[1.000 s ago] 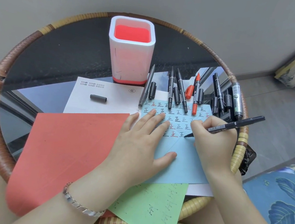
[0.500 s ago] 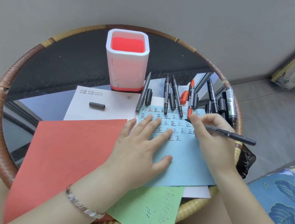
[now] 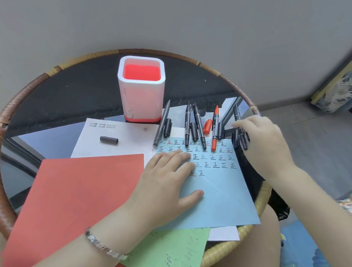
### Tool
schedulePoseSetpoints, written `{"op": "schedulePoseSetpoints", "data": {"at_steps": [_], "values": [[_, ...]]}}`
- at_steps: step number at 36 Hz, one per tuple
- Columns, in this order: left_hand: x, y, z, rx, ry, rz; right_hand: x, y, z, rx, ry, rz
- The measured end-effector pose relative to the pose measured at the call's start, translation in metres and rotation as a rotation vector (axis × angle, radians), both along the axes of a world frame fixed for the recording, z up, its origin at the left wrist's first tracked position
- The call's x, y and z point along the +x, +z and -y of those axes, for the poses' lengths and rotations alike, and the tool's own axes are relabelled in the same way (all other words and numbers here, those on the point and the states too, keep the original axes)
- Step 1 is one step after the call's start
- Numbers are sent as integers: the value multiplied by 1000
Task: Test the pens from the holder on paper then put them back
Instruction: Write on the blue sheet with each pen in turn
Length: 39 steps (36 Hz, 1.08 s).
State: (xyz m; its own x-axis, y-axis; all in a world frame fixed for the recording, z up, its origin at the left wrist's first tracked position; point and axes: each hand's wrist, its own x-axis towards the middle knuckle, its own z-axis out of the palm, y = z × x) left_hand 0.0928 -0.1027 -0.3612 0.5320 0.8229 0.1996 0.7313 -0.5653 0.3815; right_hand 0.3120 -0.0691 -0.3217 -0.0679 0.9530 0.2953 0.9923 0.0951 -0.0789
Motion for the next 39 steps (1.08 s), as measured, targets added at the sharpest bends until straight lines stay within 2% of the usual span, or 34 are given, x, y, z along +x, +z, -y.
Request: {"op": "schedulePoseSetpoints", "data": {"at_steps": [5, 14, 19, 23, 26, 29, 35, 39], "values": [[-1, -2, -1, -10, 6, 8, -10, -6, -14, -102, -19, 42], [0, -5, 0, 12, 12, 16, 8, -4, -19, -39, -196, -39], [1, -5, -1, 7, 16, 27, 12, -2, -35, -167, -251, 40], [0, -3, 1, 5, 23, 23, 3, -2, -48, -224, -341, 28], [0, -2, 1, 2, 28, 25, 1, 2, -52, -252, -416, -134], [0, -2, 1, -5, 23, 28, -2, 13, -43, -233, -412, -404], [0, -2, 1, 2, 28, 33, -16, 32, 3, -132, -194, -855], [1, -3, 1, 10, 26, 25, -20, 24, 27, -98, -174, -1088]]}}
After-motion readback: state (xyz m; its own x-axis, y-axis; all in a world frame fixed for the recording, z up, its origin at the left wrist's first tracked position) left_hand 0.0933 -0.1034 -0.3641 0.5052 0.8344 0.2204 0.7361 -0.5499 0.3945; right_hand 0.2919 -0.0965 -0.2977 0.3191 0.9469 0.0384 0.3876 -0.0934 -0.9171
